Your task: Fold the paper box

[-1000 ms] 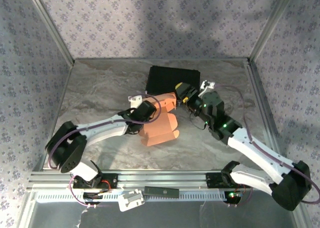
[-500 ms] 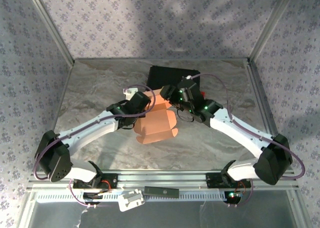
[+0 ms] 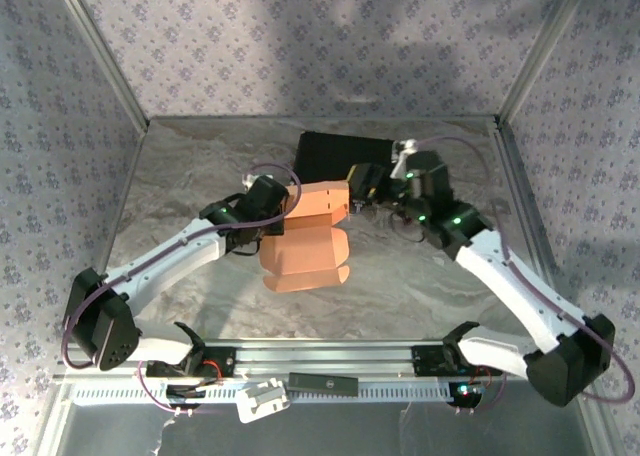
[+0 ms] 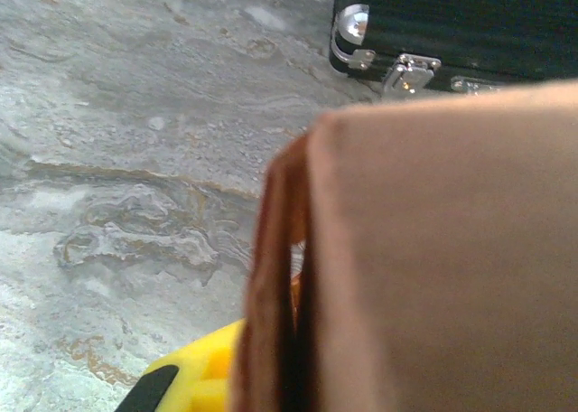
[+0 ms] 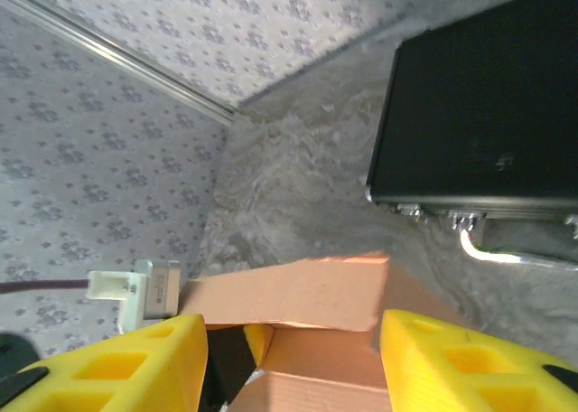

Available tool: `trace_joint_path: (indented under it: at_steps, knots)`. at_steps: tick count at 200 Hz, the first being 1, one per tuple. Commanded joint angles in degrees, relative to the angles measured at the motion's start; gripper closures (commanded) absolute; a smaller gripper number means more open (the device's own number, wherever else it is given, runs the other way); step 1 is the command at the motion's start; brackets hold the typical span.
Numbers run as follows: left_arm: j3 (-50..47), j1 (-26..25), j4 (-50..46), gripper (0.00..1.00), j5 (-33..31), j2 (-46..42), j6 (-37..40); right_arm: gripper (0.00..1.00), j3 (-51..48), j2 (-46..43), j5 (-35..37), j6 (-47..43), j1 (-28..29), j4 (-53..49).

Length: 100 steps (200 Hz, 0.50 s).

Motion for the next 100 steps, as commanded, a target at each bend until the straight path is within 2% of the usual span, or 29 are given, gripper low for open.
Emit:
trace_joint_path:
  at_steps: [1, 24, 38, 58, 75, 100]
  knots:
    - [2.65, 3.6, 2.72, 1.0, 15.17, -1.28, 9.22, 0.52, 0.28, -1.51, -16.12, -13.88, -6.54, -5.25]
    - [5.81, 5.24, 2.28, 1.0, 20.24, 0.51, 14.51, 0.58, -3.37, -1.07, -22.87, -18.99, -10.97, -3.08]
    - [8.44, 5.89, 0.4, 1.0, 20.57, 2.52, 15.87, 0.6, -4.65, -0.47, -25.32, -19.05, -12.32, -1.19]
    - [10.78, 6.15, -1.41, 1.0, 18.17, 4.62, 16.16, 0.63, -2.1, -0.73, -17.18, -16.35, -12.07, -4.85]
    - [10.76, 6.17, -0.89, 1.0, 16.42, 4.95, 14.89, 0.6, -1.67, -3.78, -11.51, -12.76, -10.83, -3.86]
    - [9.82, 6.08, 0.17, 1.0, 14.43, 4.52, 13.24, 0.56, 3.52, -4.17, -2.55, -10.11, -5.12, -8.11]
